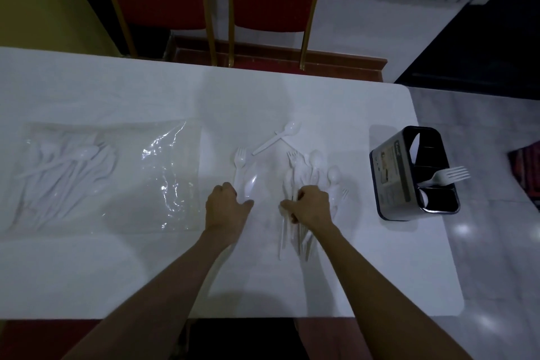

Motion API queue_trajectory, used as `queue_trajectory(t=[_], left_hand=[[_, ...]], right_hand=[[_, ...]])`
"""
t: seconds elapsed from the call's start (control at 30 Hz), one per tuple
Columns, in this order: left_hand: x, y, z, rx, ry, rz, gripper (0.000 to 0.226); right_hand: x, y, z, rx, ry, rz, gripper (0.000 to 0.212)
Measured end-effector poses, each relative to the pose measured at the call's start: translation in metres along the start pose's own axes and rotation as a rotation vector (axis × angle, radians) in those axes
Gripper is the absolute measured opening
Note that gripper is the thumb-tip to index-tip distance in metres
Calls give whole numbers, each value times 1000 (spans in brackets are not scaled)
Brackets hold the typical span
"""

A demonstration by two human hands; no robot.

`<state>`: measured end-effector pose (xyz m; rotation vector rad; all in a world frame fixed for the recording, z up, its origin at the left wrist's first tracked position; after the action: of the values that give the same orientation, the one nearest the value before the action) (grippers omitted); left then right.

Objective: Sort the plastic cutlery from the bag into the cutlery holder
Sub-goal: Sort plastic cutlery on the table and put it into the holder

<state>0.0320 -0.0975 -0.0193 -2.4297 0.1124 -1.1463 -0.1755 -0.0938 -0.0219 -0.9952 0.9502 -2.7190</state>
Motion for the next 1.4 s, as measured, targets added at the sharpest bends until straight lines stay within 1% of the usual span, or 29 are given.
queue_trajectory(t=[0.03, 0.1, 0.17, 0.2, 0.27, 0.37, 0.47, 0.5, 0.6, 0.73, 0.83, 0.9, 0.97, 1.03, 1.13, 1.17, 1.23, 1.3, 1.37, 1.4], left_hand=[[-5, 1, 0, 10, 47, 43, 38], [-13, 2, 0, 16, 105, 103, 35], [-16, 4, 2, 38, 104, 111, 29], [-17, 5, 3, 55, 97, 110, 28], [-18, 5, 4, 75, 95, 112, 29], [-19, 4, 4, 73, 70, 102, 32], [-18, 6, 1, 4, 92, 114, 14], [-18, 6, 1, -11, 90, 120, 14], [-25, 7, 1, -48, 92, 181, 24], [-27, -2, 3, -110, 95, 271, 23], [-14, -7, -5, -173, -90, 309, 17], [4, -8, -19, -208, -186, 305, 17], [21, -7, -41, -251, -251, 295, 13], [36, -4, -64, -286, -346, 298, 14], [50, -8, -122, -369, -495, 307, 9], [52, -11, -144, -401, -528, 298, 9], [52, -16, -184, -445, -575, 262, 11], [44, -23, -221, -469, -604, 228, 9], [31, -28, -254, -473, -628, 220, 11], [19, -30, -271, -473, -641, 228, 11]], right_hand=[[-9, 0, -2, -23, -37, 27, 32], [-21, 0, -5, -75, -86, 39, 36], [-26, 0, -6, -95, -130, 38, 39], [-28, 0, -6, -97, -144, 60, 37], [-30, 0, -6, -97, -135, 109, 29], [-26, -3, -11, -94, -112, 128, 28], [-20, -10, -14, -95, 55, 147, 21], [-17, -13, -14, -96, 119, 150, 18], [-12, -17, -13, -78, 277, 163, 8], [-10, -23, -10, -42, 398, 158, 22], [0, -32, -4, -5, 442, 133, 23], [12, -39, 5, 43, 405, 88, 23], [34, -50, 17, 98, 349, 8, 24], [60, -58, 28, 128, 335, -76, 17], [129, -75, 37, 199, 356, -232, 19], [156, -79, 37, 227, 357, -309, 19], [209, -91, 36, 258, 287, -482, 30], [255, -102, 32, 281, 234, -629, 28], [292, -102, 17, 255, 194, -715, 29], [309, -97, 6, 235, 171, -729, 29]])
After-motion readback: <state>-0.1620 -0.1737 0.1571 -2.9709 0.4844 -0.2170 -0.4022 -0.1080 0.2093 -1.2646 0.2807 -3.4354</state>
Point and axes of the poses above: each hand's wrist, its own y-axis towards the middle knuckle, its own x-axis out of the back of the hand, z = x × y, the point moved 7 cm from there along y, towards the middle knuckle, and after that the axes turned 8 degrees about z, right-handed, at the moved point
